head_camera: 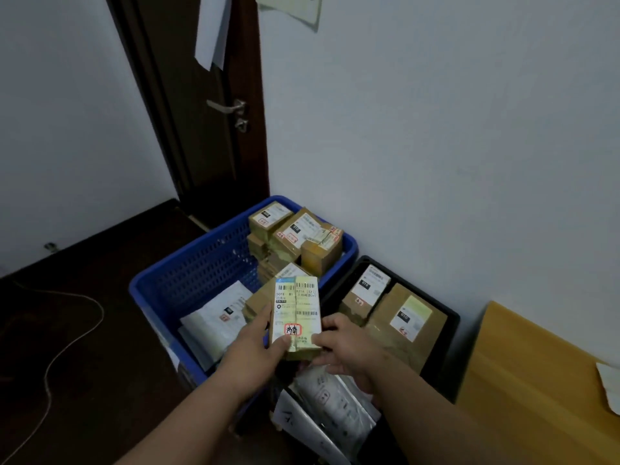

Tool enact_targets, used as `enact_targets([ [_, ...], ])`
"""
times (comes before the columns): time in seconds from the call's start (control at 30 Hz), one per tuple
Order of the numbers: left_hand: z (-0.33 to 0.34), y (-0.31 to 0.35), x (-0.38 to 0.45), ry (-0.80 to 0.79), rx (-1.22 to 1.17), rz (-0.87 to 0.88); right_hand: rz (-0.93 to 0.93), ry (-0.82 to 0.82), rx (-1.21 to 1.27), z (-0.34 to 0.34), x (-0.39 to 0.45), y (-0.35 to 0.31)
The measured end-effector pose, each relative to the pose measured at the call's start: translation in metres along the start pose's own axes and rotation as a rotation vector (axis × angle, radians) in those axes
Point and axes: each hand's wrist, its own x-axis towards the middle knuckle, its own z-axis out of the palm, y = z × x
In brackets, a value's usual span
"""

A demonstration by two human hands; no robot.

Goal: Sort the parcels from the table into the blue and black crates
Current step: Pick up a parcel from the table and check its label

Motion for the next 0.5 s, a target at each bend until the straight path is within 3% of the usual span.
enact_targets([
  [0.5,-0.194,-0.114,0.107,-0.120,0.004,-0.125,0.091,-0.082,0.050,0.185,0.143,-0.097],
])
